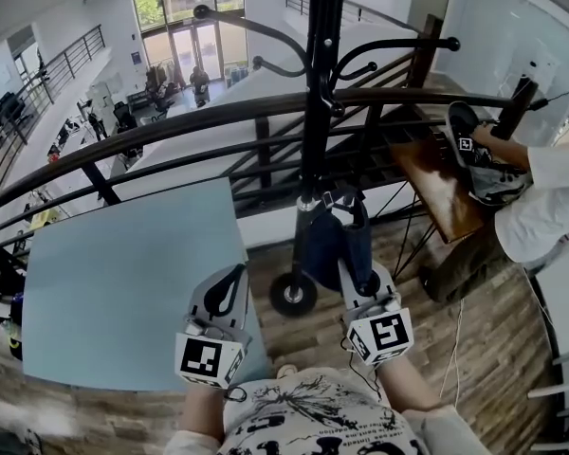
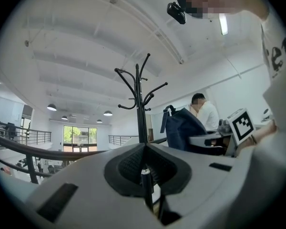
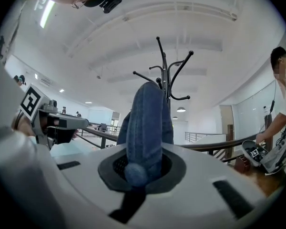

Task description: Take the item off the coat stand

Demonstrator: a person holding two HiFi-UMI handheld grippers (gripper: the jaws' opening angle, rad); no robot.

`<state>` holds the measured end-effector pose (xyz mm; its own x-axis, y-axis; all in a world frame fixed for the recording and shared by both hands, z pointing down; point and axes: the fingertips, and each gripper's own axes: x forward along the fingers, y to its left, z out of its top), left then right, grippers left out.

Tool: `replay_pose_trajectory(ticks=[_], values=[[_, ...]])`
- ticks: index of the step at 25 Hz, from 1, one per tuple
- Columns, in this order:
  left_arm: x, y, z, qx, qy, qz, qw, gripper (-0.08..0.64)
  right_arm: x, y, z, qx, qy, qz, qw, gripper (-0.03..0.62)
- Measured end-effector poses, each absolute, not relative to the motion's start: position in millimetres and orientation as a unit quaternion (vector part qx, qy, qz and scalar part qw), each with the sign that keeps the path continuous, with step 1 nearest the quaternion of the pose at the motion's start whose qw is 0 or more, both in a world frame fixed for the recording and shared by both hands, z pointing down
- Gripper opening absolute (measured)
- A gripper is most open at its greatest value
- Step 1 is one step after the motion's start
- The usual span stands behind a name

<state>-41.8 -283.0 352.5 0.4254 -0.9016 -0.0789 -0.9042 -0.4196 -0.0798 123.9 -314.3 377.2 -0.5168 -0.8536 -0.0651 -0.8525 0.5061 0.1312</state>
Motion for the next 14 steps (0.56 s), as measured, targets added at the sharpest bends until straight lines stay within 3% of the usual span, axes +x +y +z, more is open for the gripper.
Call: replay_pose_trajectory(ticks=[14], values=[[-35, -290, 359, -0.848, 0.527, 0.004, 0.054, 0.005, 122, -321, 380, 0.488, -0.87, -0.071, 0.019, -0.002]])
